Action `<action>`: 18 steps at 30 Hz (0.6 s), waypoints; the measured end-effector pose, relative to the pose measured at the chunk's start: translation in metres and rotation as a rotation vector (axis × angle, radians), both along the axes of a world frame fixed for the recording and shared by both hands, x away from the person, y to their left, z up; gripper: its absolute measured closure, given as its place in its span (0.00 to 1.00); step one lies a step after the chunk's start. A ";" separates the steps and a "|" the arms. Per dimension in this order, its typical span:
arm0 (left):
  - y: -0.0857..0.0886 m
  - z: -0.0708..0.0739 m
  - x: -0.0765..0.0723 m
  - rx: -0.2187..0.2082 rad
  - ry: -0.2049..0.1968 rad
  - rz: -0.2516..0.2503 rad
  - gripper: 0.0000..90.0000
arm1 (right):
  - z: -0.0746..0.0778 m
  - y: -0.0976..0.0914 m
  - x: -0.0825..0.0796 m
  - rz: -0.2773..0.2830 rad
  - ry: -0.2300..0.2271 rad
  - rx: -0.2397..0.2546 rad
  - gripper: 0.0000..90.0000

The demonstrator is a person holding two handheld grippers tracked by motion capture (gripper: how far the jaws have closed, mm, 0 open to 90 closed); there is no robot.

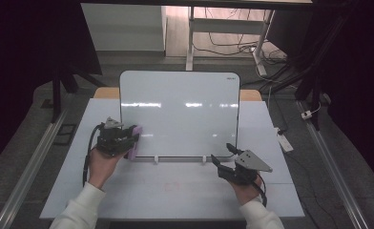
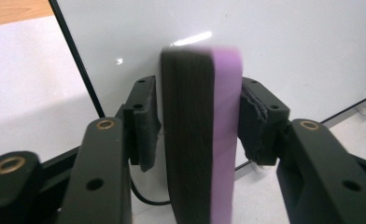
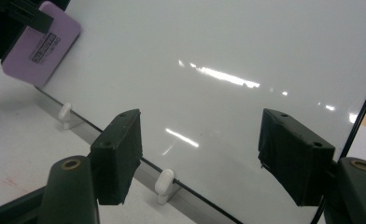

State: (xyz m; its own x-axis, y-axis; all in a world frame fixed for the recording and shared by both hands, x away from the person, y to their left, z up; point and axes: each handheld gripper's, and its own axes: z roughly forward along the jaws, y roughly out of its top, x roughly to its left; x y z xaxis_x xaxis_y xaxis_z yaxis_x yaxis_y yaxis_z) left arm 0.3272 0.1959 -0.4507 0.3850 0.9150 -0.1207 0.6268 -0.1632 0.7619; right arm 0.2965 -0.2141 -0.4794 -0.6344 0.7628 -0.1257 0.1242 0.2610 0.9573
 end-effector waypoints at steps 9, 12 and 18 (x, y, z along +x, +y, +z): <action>0.006 0.004 -0.006 -0.045 -0.060 -0.005 0.49 | -0.001 -0.003 0.000 -0.006 0.009 -0.003 0.33; 0.010 0.007 -0.013 -0.062 -0.075 -0.040 0.44 | -0.001 -0.006 0.001 -0.006 0.016 -0.007 0.33; 0.026 0.002 -0.034 -0.089 -0.090 -0.138 0.35 | -0.005 -0.018 0.004 0.013 0.062 -0.034 0.34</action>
State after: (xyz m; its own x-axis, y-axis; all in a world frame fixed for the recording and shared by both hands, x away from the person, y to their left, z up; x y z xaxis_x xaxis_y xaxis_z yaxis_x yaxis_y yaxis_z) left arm 0.2932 0.2218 -0.4492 0.5194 0.8397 -0.1587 0.5320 -0.1724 0.8290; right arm 0.3006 -0.2323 -0.4841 -0.6512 0.7507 -0.1111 0.1796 0.2947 0.9385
